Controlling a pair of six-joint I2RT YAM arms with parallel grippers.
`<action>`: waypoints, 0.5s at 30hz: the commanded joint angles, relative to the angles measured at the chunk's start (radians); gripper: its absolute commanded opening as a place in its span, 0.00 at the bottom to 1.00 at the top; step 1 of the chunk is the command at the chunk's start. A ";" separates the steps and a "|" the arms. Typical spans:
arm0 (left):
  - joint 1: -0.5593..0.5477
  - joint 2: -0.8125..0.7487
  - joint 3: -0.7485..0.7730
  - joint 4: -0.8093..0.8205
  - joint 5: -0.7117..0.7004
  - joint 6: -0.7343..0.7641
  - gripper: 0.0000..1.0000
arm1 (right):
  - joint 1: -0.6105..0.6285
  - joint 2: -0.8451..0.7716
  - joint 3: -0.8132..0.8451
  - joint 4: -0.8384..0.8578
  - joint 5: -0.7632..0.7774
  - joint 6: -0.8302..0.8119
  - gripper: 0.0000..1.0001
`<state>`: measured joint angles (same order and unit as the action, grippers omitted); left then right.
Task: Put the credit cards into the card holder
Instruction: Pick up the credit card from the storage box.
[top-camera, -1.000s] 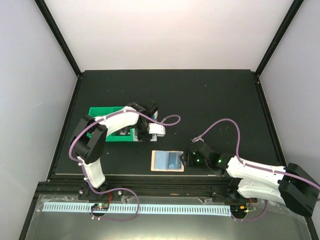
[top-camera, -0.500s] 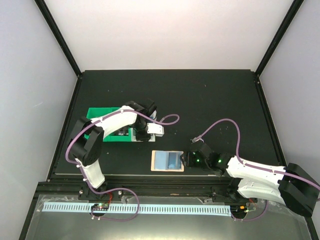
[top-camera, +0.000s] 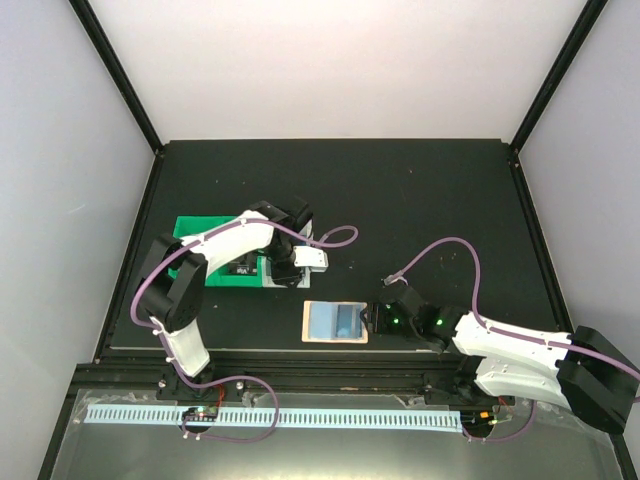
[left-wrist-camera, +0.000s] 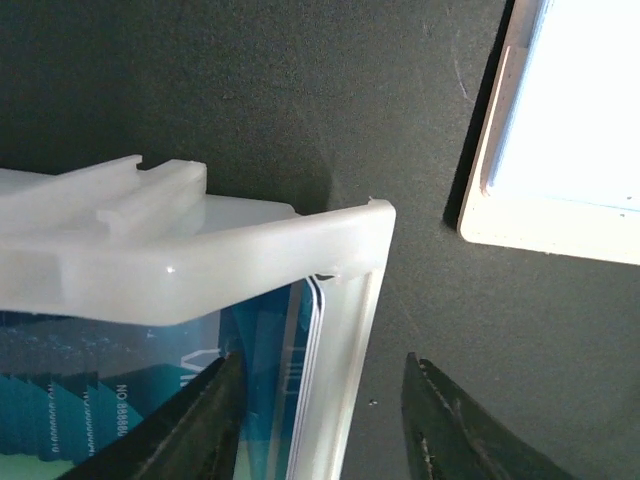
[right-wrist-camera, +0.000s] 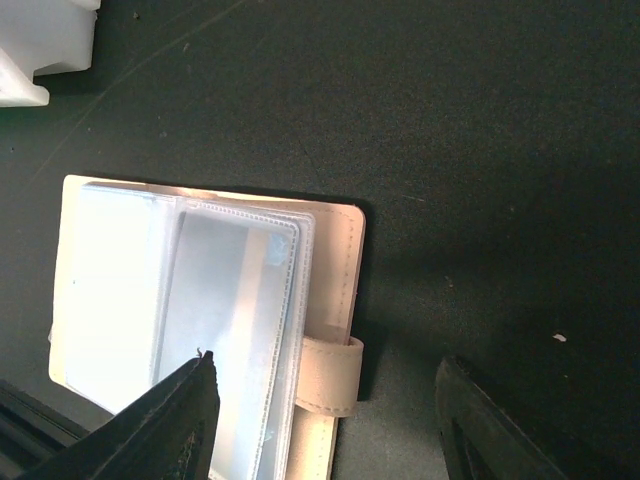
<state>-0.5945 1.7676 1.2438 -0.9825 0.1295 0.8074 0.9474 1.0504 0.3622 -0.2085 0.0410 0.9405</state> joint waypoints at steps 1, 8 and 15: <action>0.010 0.032 0.045 -0.031 0.027 -0.030 0.48 | -0.004 -0.010 0.014 0.006 -0.004 -0.008 0.61; 0.011 0.016 0.059 -0.061 0.055 -0.027 0.45 | -0.004 -0.020 0.012 0.001 0.002 -0.009 0.61; 0.011 -0.025 0.057 -0.090 0.056 -0.018 0.37 | -0.004 -0.011 0.019 0.001 -0.001 -0.013 0.61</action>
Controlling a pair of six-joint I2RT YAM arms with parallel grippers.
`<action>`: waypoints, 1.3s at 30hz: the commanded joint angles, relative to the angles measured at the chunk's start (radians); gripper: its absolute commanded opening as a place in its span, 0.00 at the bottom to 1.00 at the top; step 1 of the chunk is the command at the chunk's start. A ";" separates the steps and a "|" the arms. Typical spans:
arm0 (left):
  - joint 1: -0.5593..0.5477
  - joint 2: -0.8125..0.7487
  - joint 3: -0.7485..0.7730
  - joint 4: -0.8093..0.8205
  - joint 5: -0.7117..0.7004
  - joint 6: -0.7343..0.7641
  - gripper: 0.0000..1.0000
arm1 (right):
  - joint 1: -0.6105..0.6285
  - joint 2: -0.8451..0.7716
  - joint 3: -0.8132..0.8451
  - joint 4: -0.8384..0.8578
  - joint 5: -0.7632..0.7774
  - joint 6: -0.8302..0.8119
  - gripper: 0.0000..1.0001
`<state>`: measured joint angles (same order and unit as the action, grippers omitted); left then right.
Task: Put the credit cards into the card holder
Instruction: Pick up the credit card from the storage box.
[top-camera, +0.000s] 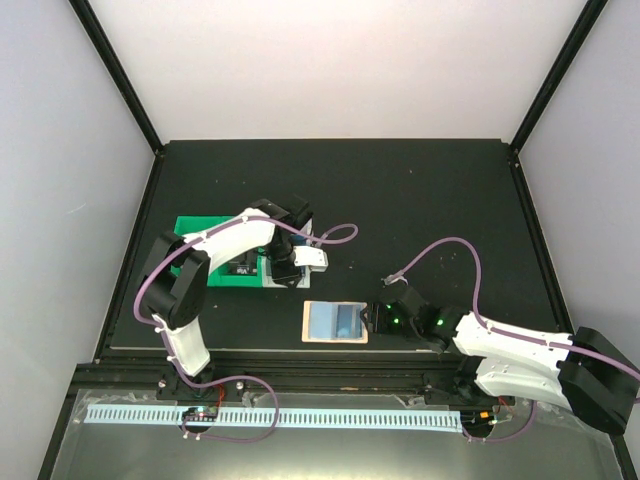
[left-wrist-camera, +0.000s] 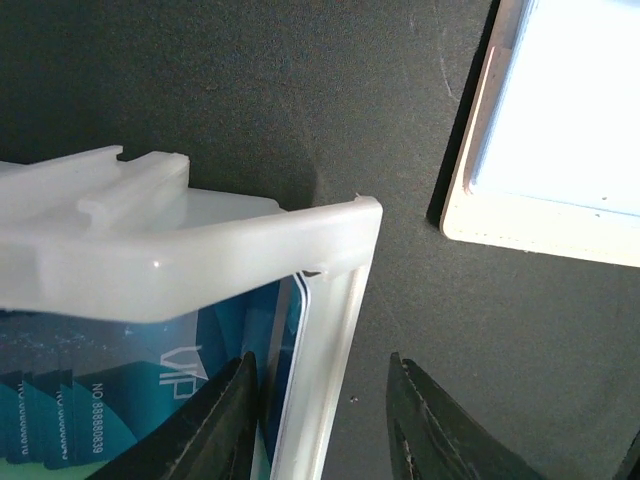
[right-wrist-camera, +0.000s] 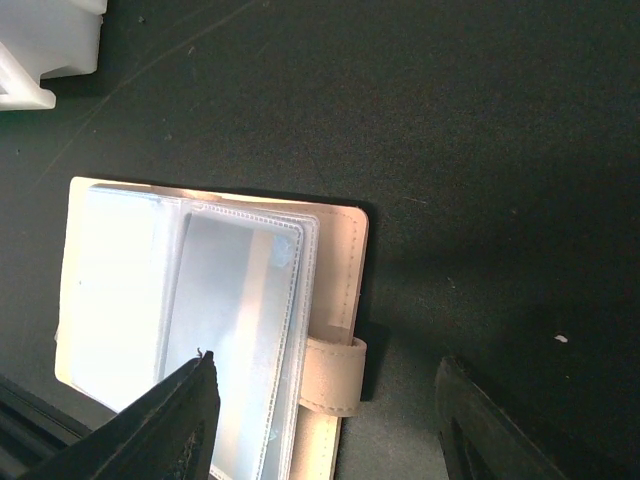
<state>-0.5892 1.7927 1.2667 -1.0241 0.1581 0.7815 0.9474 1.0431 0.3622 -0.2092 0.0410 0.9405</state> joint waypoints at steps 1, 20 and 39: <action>0.006 -0.055 0.032 -0.049 0.023 0.010 0.36 | -0.004 -0.002 0.021 0.000 -0.001 -0.014 0.61; 0.010 -0.045 -0.004 0.013 -0.025 -0.002 0.49 | -0.004 0.018 0.034 0.000 -0.004 -0.021 0.61; 0.011 -0.018 0.003 -0.022 0.022 0.000 0.41 | -0.004 0.005 0.020 -0.008 0.004 -0.018 0.60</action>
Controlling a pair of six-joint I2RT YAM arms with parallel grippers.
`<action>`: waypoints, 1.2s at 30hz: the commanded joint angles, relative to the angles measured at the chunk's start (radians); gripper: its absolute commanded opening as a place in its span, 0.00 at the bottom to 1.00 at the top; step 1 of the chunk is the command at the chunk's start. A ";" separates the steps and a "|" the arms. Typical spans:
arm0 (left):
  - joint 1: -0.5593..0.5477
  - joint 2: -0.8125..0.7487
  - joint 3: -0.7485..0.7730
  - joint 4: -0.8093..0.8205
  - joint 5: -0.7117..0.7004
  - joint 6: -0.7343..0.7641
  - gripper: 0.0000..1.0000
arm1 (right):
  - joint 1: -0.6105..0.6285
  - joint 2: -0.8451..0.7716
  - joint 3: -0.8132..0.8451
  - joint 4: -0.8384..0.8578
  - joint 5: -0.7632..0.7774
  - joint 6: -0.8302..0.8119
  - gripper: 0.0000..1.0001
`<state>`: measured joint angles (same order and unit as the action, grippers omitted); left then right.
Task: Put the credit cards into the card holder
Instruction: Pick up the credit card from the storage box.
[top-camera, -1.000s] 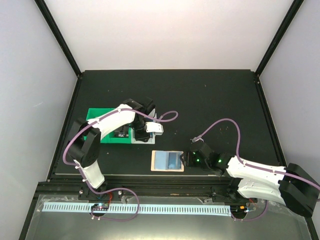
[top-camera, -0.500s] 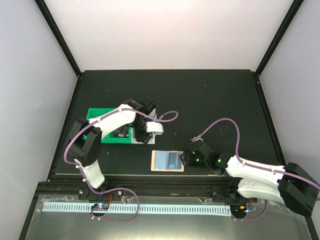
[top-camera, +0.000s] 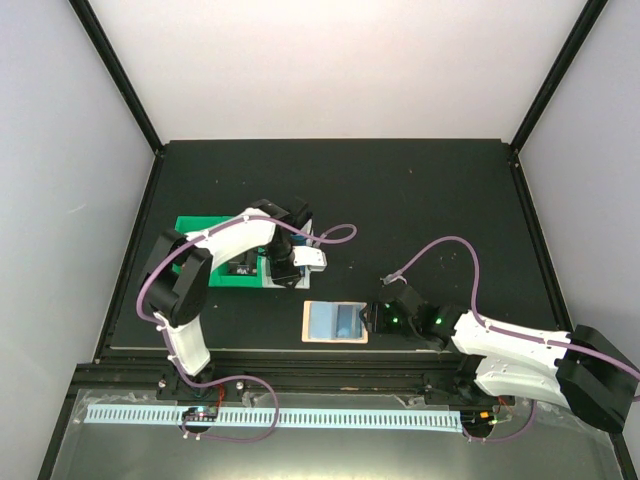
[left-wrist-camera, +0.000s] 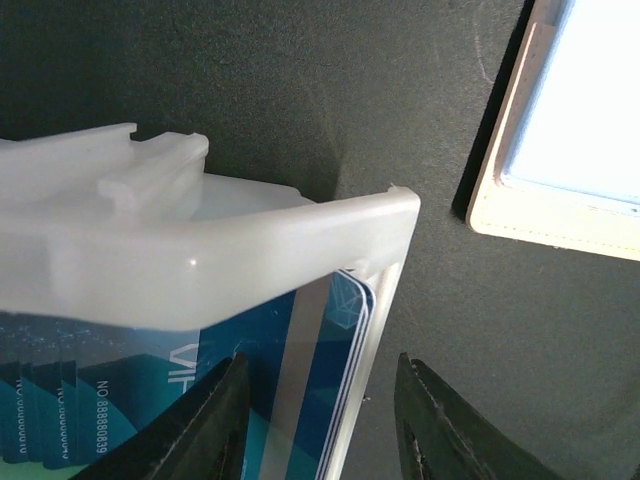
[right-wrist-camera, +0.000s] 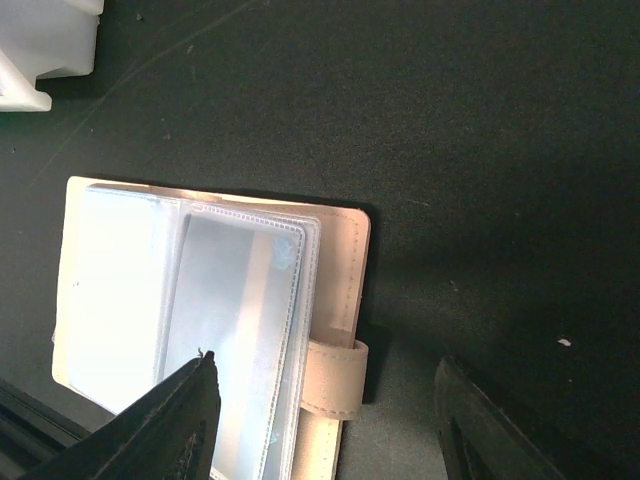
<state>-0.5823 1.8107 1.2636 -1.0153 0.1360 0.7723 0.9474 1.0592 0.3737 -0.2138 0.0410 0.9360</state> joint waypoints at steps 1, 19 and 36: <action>0.005 -0.045 0.006 -0.036 0.049 0.011 0.41 | -0.004 -0.011 0.009 -0.002 0.004 -0.013 0.60; 0.005 -0.054 -0.008 -0.011 0.011 -0.001 0.52 | -0.005 0.001 0.008 0.003 0.000 -0.013 0.60; 0.005 -0.043 -0.004 -0.048 0.046 0.012 0.37 | -0.004 0.011 0.018 0.001 0.003 -0.020 0.60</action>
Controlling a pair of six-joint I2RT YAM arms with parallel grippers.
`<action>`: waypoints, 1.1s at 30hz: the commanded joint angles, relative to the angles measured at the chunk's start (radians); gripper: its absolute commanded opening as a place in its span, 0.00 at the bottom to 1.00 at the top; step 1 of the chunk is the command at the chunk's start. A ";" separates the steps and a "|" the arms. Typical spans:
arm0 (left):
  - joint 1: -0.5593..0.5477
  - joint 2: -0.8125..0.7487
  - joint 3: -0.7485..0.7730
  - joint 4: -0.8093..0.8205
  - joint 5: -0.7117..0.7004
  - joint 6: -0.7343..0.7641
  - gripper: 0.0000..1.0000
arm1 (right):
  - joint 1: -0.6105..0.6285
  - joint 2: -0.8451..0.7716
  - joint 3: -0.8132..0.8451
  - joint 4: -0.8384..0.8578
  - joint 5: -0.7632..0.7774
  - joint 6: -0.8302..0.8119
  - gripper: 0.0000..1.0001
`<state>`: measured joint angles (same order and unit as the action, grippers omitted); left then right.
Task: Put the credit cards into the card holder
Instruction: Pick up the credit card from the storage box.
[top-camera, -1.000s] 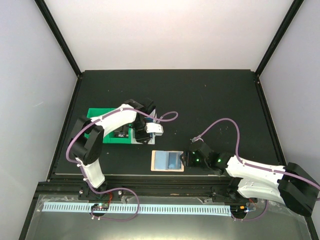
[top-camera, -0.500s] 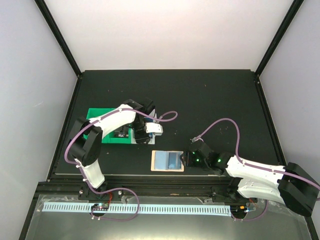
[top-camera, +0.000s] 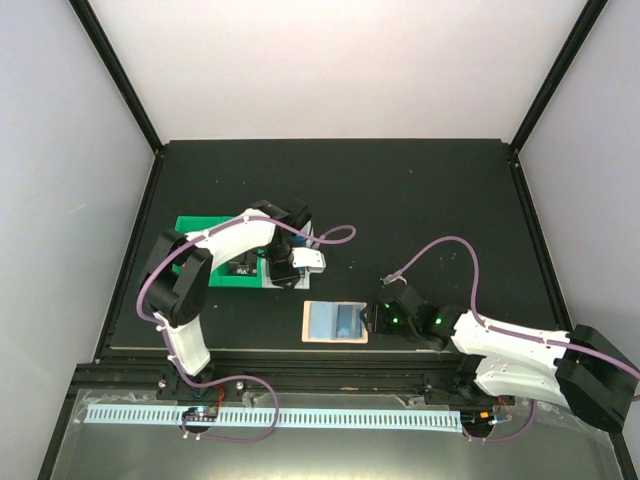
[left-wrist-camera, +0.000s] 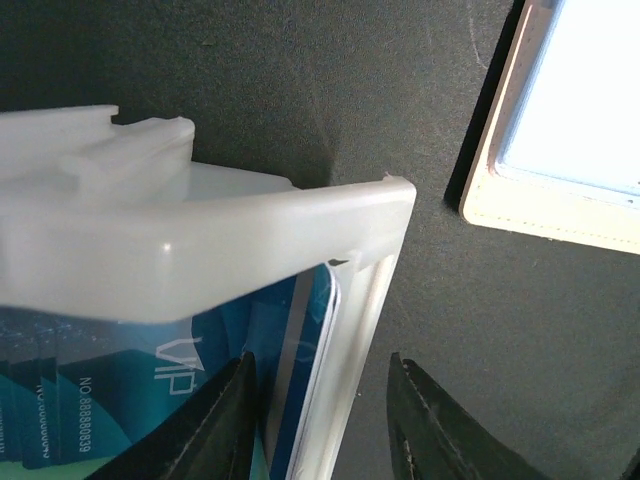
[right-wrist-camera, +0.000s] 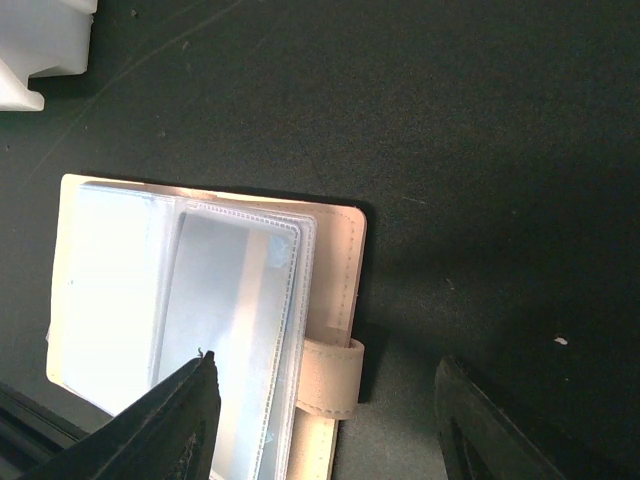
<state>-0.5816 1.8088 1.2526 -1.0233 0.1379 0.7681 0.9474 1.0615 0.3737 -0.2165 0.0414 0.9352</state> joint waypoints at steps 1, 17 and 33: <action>0.004 -0.046 0.006 -0.042 0.047 0.017 0.36 | -0.004 0.008 0.018 0.004 0.002 -0.018 0.60; 0.006 -0.081 0.014 -0.062 0.050 0.023 0.17 | -0.005 0.015 0.013 0.008 -0.001 -0.017 0.60; 0.009 -0.096 0.027 -0.092 0.086 0.028 0.11 | -0.004 0.020 0.011 0.008 -0.003 -0.017 0.60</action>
<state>-0.5758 1.7485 1.2526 -1.0649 0.1665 0.7826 0.9474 1.0801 0.3737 -0.2165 0.0410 0.9245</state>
